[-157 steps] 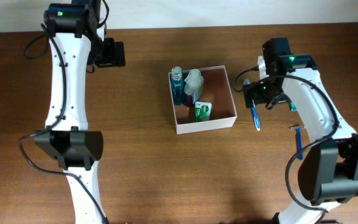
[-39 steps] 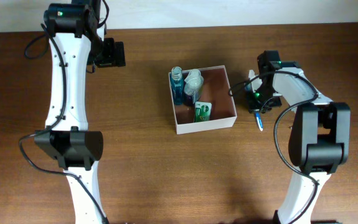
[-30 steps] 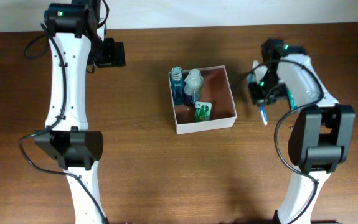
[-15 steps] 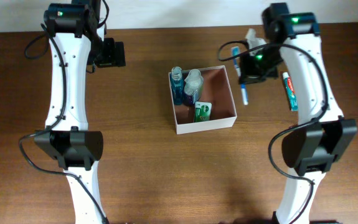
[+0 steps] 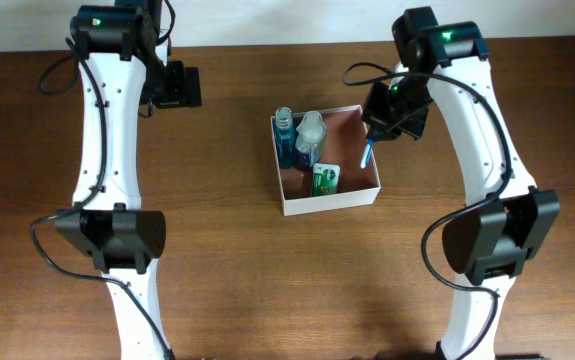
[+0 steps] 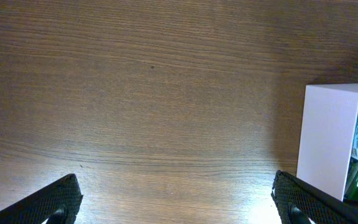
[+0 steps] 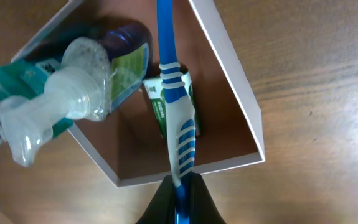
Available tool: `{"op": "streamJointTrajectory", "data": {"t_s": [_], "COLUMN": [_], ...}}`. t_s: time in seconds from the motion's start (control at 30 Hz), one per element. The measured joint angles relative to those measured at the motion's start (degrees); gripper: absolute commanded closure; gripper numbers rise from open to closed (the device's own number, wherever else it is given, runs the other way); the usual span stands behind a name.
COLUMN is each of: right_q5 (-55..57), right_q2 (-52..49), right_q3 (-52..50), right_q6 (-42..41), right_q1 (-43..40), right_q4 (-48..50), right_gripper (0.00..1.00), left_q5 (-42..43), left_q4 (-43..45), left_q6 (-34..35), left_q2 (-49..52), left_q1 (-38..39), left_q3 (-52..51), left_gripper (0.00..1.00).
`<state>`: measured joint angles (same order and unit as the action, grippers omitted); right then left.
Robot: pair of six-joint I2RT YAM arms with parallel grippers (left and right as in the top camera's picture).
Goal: Pack container
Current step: 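Lower the toothbrush into the box and open the right gripper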
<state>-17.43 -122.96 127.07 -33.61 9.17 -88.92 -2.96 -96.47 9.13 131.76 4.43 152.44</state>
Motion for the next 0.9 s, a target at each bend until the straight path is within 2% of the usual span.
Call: {"op": "streamJointTrajectory", "data": {"t_s": [0.47, 0.57, 0.6, 0.7, 0.9], "right_q5": [9.25, 10.56, 10.86, 11.8, 13.07], "right_q2": [0.0, 0.0, 0.0, 0.0, 0.0], "right_q3": [0.0, 0.0, 0.0, 0.0, 0.0], "right_q6": [-10.99, -12.13, -12.44, -12.94, -12.9], "right_q1": [8.81, 9.22, 9.27, 9.27, 9.27], "right_q4": [1.14, 1.18, 1.27, 1.4, 1.7], "right_gripper": [0.94, 0.91, 0.85, 0.74, 0.66], "left_q5": [0.0, 0.0, 0.0, 0.0, 0.0], "left_q4": [0.0, 0.0, 0.0, 0.0, 0.0], "left_q6": [0.0, 0.0, 0.0, 0.0, 0.0], "left_q2": [0.0, 0.0, 0.0, 0.0, 0.0], "left_q1": [0.0, 0.0, 0.0, 0.0, 0.0], "left_q3": [0.0, 0.0, 0.0, 0.0, 0.0], "left_gripper": [0.01, 0.01, 0.01, 0.01, 0.01]}}
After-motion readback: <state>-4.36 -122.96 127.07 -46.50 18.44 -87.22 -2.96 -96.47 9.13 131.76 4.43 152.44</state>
